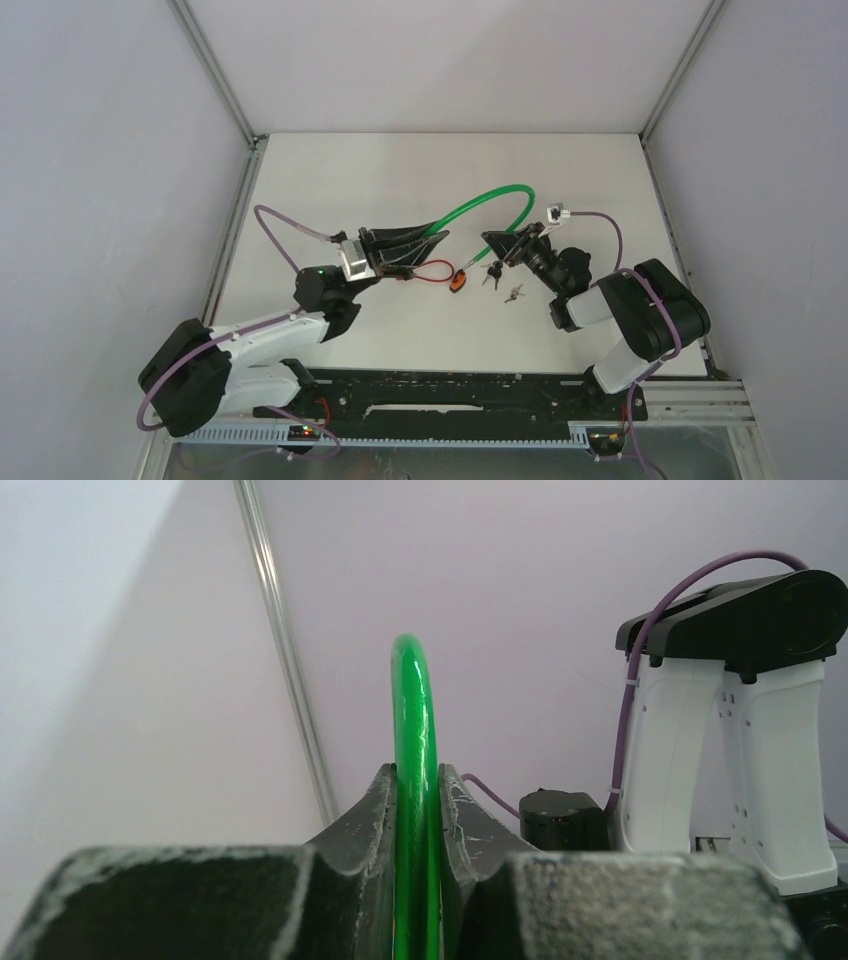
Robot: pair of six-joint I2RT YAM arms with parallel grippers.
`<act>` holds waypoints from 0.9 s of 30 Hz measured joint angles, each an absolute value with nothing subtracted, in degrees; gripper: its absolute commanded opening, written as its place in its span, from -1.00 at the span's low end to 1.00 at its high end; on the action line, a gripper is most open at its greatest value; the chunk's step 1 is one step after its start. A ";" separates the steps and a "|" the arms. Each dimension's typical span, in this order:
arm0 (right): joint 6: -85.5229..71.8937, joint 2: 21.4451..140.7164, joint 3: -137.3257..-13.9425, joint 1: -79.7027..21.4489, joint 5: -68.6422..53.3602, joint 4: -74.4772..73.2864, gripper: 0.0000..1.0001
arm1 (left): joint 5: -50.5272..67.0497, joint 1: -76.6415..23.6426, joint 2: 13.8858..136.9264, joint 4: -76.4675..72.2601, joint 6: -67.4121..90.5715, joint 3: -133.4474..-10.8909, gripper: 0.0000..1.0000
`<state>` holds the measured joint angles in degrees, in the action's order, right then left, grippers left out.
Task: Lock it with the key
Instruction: Lock the lock.
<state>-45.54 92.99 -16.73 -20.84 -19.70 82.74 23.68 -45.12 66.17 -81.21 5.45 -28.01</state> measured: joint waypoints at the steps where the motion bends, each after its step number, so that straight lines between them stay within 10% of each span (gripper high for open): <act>1: -45.56 92.99 -16.78 -20.80 -19.88 82.85 -0.75 | 23.83 -44.82 66.50 -81.54 6.11 -28.01 -1.00; 10: -45.45 92.66 -16.86 -20.53 -21.19 83.20 -1.00 | 24.25 -42.81 67.11 -82.28 9.23 -27.99 -1.00; 27: -31.83 63.44 -12.78 -22.39 -0.89 61.30 -1.00 | 25.30 -39.51 64.31 -65.73 6.44 -24.77 -0.17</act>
<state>-31.83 63.44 -12.78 -22.39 -0.89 61.30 25.30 -39.51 64.31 -65.73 6.44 -24.77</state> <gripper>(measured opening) 0.163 0.377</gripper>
